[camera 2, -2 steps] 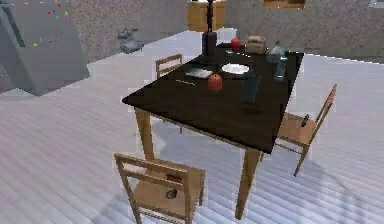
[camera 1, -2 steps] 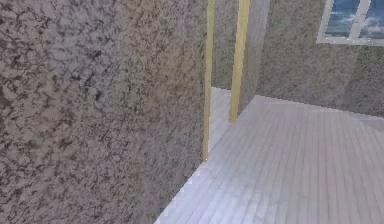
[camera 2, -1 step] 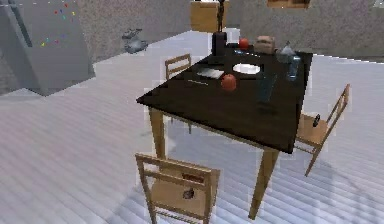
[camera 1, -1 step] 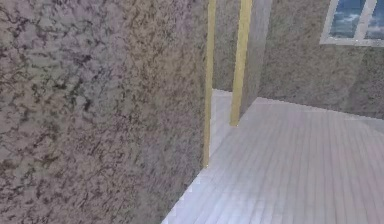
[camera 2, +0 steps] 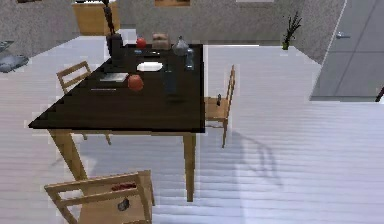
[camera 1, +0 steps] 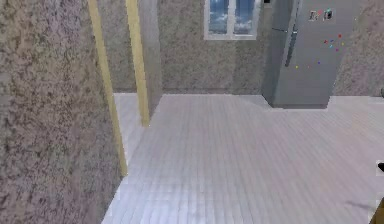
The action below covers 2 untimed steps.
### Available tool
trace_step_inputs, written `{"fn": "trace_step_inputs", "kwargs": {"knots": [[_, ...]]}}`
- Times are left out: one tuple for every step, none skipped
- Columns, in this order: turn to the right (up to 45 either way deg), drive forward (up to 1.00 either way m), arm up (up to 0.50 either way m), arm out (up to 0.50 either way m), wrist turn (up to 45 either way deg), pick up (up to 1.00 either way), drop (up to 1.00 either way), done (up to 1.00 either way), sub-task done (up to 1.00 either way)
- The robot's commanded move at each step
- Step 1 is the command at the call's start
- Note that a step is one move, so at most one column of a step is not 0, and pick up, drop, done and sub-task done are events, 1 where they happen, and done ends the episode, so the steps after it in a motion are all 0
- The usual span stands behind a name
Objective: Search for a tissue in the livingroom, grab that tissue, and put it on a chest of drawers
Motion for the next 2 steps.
{"fn": "trace_step_inputs", "kwargs": {"knots": [[0.0,0.35,0.00,0.00,0.0,0.00,0.00,0.00,0.00],[-12.0,0.00,0.00,0.00,0.0,0.00,0.00,0.00,0.00]]}}
